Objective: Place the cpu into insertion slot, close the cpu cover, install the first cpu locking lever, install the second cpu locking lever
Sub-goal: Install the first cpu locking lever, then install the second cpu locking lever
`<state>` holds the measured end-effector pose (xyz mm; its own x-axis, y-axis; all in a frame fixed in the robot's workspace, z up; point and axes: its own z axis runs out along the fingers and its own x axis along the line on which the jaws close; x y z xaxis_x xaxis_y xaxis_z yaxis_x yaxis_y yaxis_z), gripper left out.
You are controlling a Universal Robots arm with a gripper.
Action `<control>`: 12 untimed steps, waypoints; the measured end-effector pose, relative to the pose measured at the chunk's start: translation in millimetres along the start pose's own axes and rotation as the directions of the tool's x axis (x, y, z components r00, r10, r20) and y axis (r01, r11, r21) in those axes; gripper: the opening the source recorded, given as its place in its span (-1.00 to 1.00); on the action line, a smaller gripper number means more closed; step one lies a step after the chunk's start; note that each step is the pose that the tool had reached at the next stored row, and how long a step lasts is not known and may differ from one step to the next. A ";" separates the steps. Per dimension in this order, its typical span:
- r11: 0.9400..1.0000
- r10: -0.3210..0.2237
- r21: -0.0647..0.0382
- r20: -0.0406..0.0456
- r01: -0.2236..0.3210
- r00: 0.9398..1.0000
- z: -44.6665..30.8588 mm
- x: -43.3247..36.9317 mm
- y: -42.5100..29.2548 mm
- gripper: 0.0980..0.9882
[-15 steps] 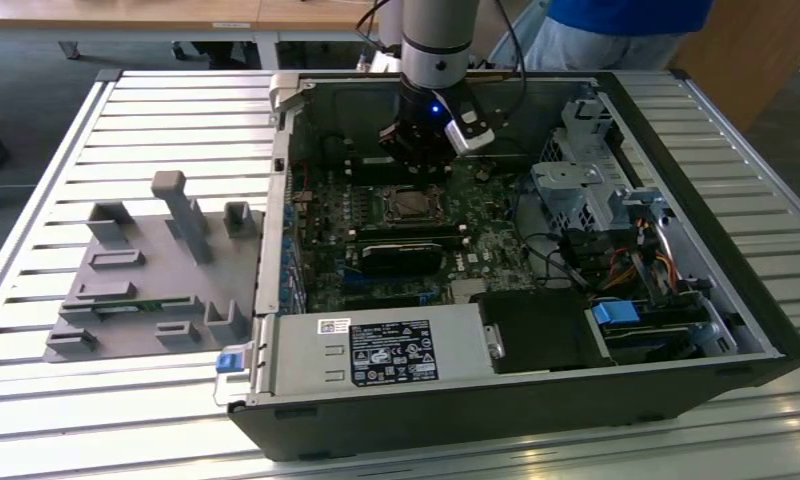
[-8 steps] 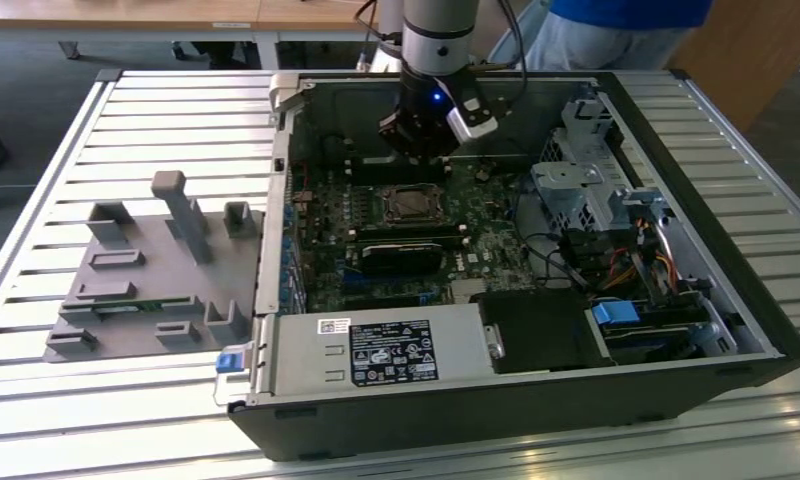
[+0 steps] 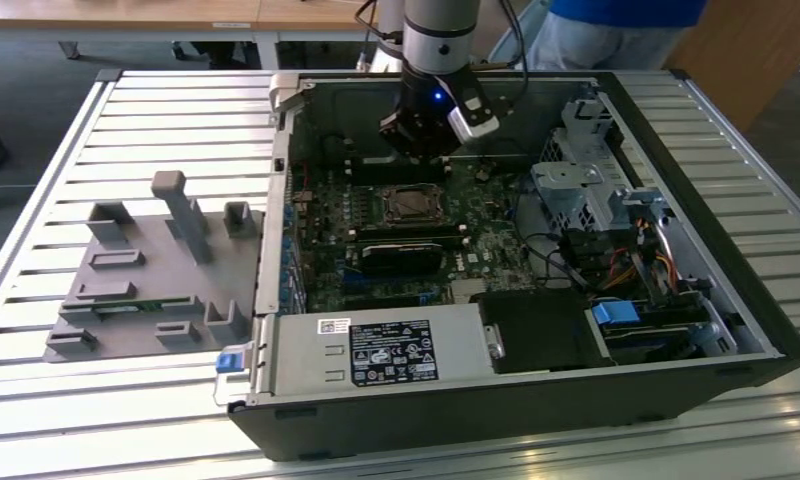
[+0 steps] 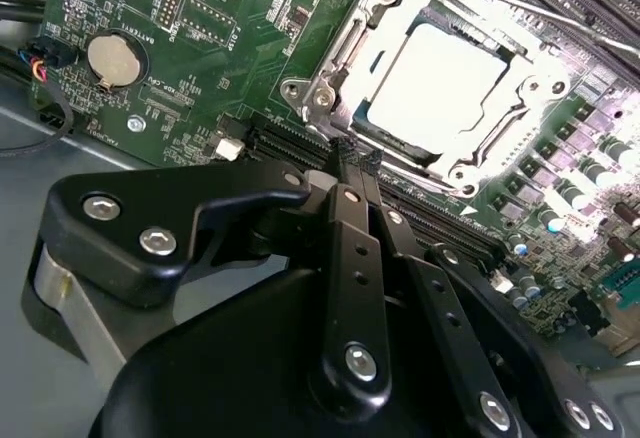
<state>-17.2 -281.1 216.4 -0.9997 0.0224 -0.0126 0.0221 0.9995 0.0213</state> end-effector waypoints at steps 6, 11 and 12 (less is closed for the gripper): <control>1.000 0.000 0.000 0.000 0.000 1.000 0.0 -1.0 -1.1 -0.98; 1.000 0.000 0.000 0.000 0.000 1.000 -0.1 -1.5 -1.9 -0.98; 1.000 0.000 0.000 0.000 0.000 1.000 -0.1 -1.6 -2.2 -0.98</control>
<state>-15.6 -283.3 216.5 -0.9997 0.0224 -0.0124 0.0221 0.9995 0.0211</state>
